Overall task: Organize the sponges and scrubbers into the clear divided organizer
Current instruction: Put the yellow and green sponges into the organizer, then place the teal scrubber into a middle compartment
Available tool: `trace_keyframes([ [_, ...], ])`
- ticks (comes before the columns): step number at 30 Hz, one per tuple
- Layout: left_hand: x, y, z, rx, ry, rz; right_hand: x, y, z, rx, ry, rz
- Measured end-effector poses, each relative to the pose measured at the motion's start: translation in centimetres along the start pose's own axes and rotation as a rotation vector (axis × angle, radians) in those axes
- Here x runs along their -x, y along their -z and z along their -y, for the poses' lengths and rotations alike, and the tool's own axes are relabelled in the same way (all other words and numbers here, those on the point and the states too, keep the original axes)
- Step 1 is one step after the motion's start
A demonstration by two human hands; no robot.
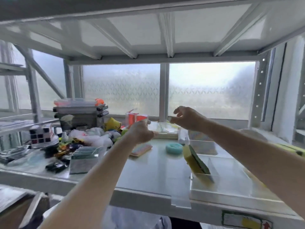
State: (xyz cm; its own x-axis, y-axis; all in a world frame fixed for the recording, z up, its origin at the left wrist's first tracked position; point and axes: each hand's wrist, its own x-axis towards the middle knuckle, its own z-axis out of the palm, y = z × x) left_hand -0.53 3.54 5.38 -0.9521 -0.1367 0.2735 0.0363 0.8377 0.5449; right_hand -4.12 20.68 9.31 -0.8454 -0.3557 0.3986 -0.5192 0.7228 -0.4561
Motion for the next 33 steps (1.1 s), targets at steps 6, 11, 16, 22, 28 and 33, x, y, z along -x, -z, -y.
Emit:
trace_keyframes([
  [6,-2.9,-2.4,7.2,-0.121,0.129,0.115,-5.6,-7.2,-0.5,0.388,-0.069,0.276],
  [11,-5.9,-4.9,9.7,-0.186,0.194,0.157,-8.6,-9.7,-2.5,0.752,-0.115,0.576],
  [16,-7.1,-5.9,11.1,-0.166,0.193,0.149,-10.0,-11.0,-4.5,0.913,-0.143,0.74],
  [22,-6.7,-6.1,10.8,-0.147,0.208,0.085,-9.4,-11.3,-4.5,0.936,-0.107,0.76],
  [28,-6.0,-3.9,9.2,-0.107,0.223,-0.031,-8.3,-8.8,-2.3,0.754,-0.029,0.635],
  [33,-5.0,-1.0,5.6,0.038,0.11,-0.206,-6.8,-3.5,-0.9,0.515,-0.023,0.491],
])
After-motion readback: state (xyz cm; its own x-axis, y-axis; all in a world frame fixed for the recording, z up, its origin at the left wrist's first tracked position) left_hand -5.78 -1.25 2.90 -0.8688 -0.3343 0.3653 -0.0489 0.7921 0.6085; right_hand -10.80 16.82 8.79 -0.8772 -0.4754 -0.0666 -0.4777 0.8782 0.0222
